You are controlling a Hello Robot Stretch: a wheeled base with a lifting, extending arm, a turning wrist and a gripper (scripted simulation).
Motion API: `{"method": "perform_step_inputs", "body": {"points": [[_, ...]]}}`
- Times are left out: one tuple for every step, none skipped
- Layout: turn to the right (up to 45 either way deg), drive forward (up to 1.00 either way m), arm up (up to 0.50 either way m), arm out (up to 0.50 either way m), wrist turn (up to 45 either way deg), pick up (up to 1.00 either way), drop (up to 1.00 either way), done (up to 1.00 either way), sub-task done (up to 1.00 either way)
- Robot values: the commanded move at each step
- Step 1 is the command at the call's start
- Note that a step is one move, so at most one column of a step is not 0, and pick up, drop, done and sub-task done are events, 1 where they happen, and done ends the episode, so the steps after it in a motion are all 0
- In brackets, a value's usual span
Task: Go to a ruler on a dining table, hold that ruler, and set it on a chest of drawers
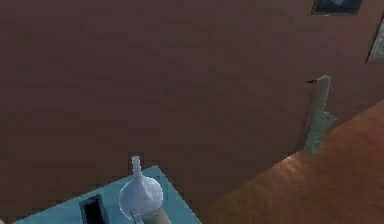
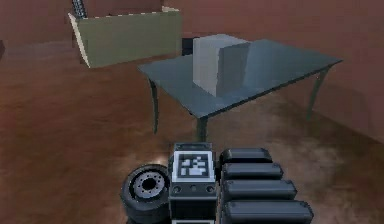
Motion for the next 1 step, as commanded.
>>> {"method": "perform_step_inputs", "body": {"points": [[-45.0,0.0,0.0,0.0,0.0,0.0,0.0,0.0,0.0]]}}
